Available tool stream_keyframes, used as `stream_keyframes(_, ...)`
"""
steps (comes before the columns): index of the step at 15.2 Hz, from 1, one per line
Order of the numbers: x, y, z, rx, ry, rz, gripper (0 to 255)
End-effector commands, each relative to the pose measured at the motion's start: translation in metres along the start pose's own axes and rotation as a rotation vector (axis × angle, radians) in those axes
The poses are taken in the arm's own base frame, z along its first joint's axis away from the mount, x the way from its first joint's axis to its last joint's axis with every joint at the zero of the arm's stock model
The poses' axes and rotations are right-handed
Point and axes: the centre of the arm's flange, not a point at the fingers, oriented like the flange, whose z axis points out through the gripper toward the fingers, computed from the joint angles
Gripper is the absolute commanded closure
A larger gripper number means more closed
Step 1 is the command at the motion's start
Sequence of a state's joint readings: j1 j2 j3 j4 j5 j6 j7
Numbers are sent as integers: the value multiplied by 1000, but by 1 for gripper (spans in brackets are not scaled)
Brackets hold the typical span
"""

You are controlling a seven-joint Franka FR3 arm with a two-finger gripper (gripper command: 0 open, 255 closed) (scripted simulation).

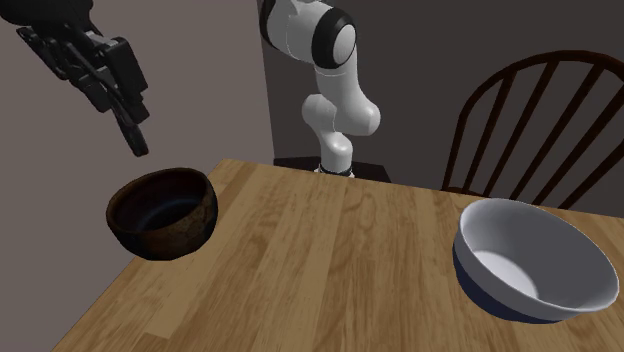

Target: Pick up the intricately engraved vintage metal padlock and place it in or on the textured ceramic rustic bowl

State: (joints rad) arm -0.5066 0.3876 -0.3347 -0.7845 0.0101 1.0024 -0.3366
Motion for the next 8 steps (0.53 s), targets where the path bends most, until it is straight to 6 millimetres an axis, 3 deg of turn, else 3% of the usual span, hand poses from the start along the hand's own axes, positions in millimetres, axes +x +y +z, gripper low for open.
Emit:
stream_keyframes(1, 2, 8, 4, -1, 0, -2, 255)
stream_keyframes(8, 9, 6, 40, -1, 0, -2, 255)
